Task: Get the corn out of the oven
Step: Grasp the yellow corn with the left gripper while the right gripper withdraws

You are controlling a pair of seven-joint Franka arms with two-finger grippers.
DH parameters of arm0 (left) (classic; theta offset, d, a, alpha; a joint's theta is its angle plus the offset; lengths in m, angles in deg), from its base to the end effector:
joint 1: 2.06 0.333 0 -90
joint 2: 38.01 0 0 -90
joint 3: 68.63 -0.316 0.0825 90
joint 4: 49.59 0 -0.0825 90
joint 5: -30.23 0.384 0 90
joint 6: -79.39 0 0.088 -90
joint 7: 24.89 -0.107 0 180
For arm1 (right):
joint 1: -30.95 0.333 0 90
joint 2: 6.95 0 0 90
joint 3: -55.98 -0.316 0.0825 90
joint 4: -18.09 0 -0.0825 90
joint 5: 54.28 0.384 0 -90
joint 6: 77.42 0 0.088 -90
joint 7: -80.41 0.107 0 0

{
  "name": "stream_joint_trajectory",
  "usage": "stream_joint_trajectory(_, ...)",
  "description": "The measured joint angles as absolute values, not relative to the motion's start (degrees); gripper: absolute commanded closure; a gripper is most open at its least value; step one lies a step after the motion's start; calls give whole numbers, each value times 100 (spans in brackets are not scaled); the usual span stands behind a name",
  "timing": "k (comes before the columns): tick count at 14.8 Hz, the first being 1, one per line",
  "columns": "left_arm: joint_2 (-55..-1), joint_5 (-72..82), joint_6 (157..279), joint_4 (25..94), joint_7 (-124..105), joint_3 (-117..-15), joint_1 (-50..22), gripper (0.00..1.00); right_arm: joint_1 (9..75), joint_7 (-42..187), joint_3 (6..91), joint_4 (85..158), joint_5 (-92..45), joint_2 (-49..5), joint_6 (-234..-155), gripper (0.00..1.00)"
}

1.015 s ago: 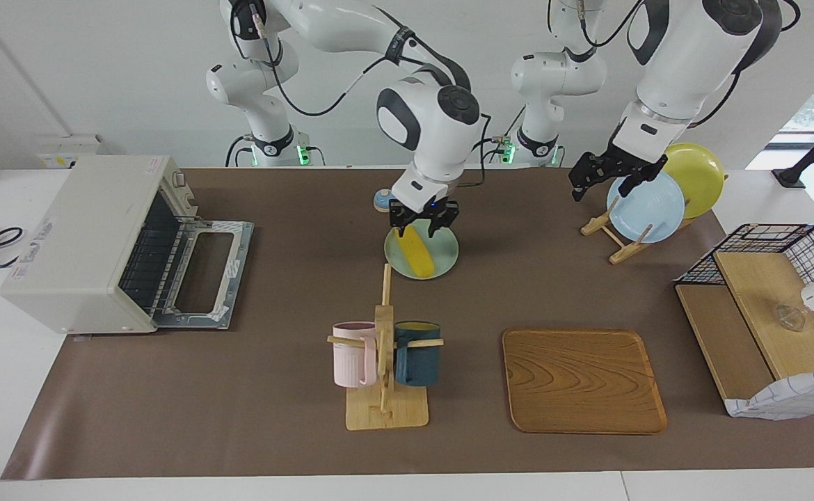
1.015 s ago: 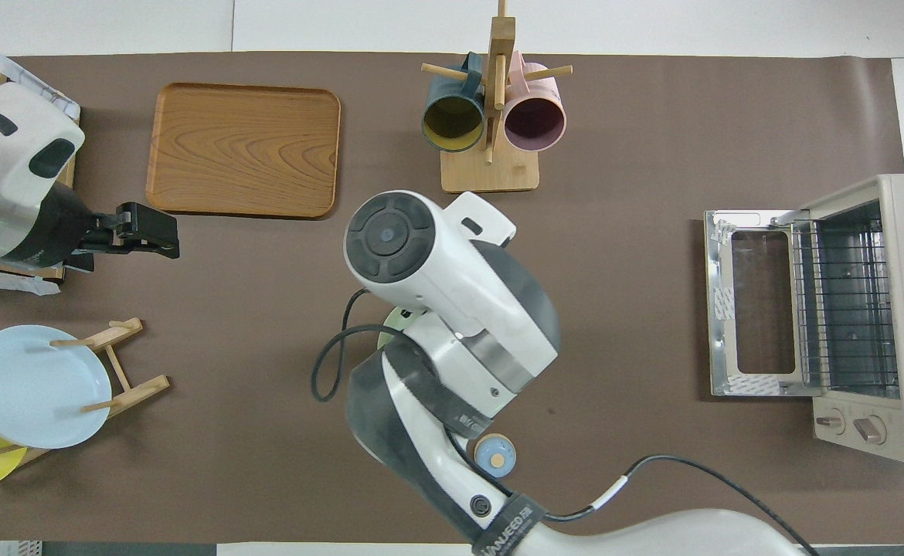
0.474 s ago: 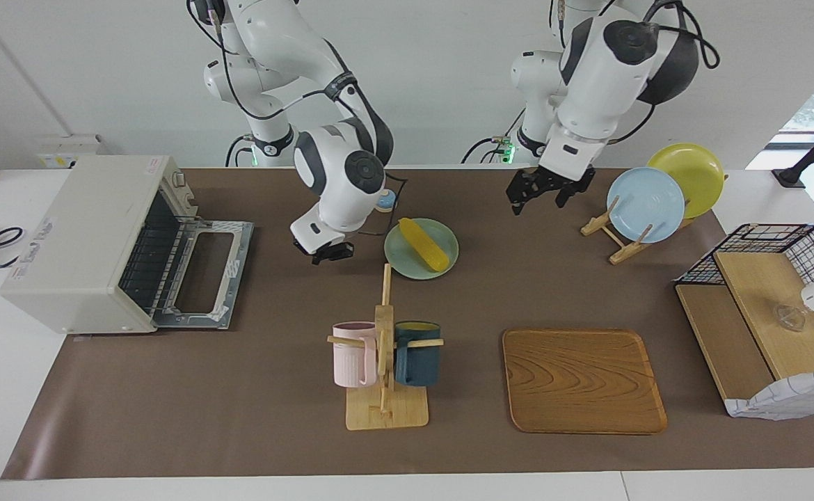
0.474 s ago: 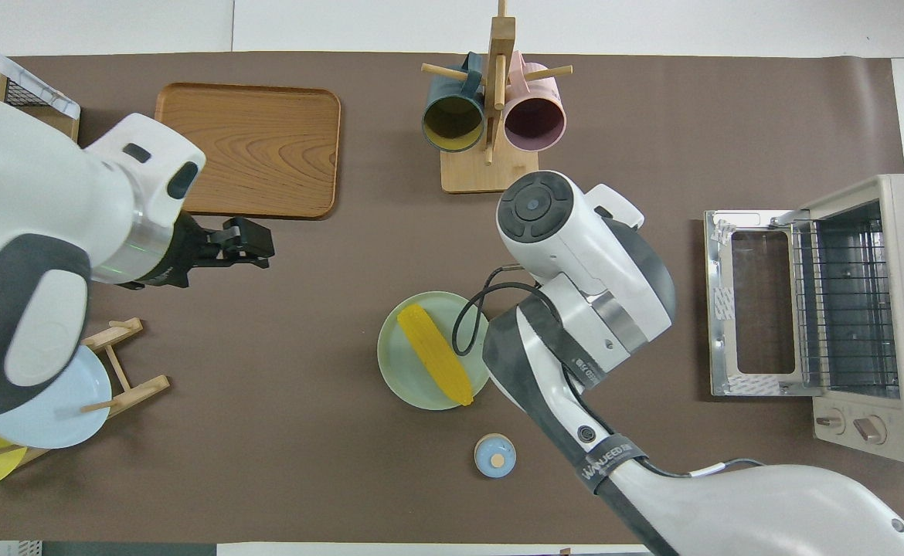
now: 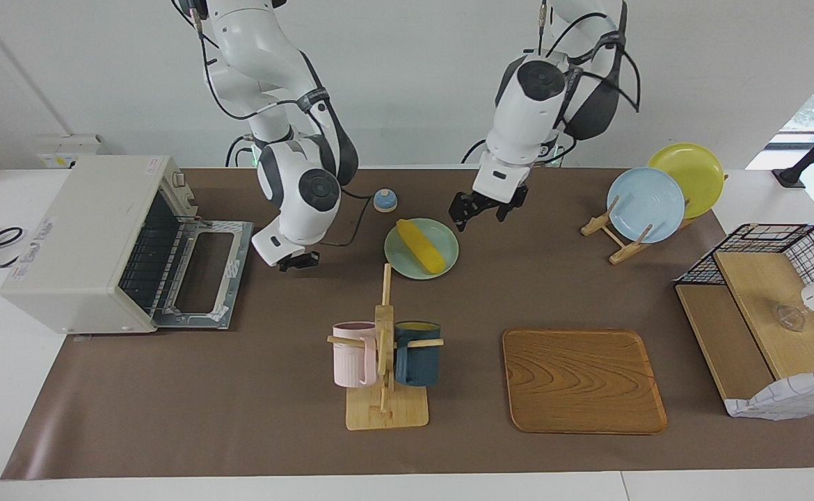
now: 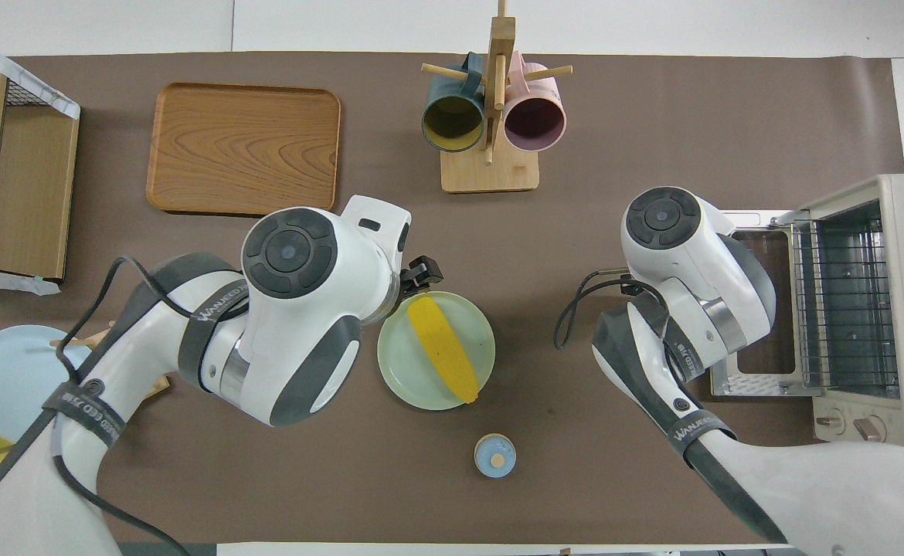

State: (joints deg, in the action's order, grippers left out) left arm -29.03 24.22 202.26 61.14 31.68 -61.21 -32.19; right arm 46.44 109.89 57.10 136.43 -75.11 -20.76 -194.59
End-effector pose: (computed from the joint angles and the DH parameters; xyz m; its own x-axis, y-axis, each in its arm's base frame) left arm 0.4738 -0.3665 0.4127 0.9248 0.3750 -0.0637 0.3799 -0.9190 0.1051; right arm 0.5428 0.1190 0.3003 0.9908 -0.0751 -0.1130 -0.0279 -0.9279 0.3717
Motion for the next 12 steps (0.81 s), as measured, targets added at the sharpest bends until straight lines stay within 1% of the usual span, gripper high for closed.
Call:
stream_joint_trajectory(4, -2291, 2422, 20884, 6159, 3858, -6134, -3419, 0, 4492, 10704, 5709, 13781, -7664, -2076, -19576, 100)
stream_joint_trajectory(6, -2068, 2424, 20973, 6145, 3918, -6143, -3459, 0, 4417, 10612, 5709, 13804, -7722, -2076, -19576, 100)
stream_joint_trajectory(9, -1909, 2424, 20960, 6145, 4053, -6147, -3543, 0, 4382, 10575, 5708, 13824, -7723, -2076, -19576, 99)
stream_joint_trajectory(12, -1904, 2426, 20891, 6144, 4222, -6147, -3577, 0, 4382, 10574, 5708, 13834, -7730, -2076, -19576, 99)
